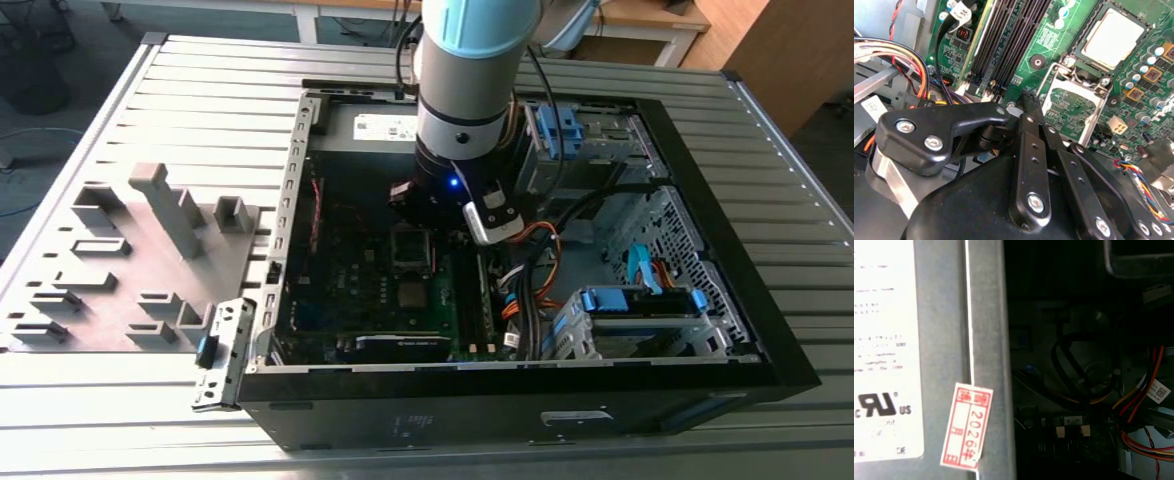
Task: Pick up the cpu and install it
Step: 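Close the cpu cover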
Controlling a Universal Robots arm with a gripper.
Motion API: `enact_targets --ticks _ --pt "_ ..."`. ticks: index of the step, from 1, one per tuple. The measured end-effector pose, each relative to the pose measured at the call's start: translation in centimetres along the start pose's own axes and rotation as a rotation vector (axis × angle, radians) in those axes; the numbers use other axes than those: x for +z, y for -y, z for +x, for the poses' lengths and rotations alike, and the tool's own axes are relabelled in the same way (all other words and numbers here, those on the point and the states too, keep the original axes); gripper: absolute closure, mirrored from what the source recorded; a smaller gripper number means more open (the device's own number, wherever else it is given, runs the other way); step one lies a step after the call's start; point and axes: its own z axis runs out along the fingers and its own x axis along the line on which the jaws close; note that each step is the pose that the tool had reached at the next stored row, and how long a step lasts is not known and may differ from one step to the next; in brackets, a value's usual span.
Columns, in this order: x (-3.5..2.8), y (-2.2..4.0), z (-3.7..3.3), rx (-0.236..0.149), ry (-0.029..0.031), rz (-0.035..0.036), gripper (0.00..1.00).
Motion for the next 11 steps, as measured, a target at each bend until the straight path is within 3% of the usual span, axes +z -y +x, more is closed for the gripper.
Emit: enact_targets --ticks 11 --pt "-0.31 -0.03 -0.02 0.002 0.0002 -0.0004 0.89"
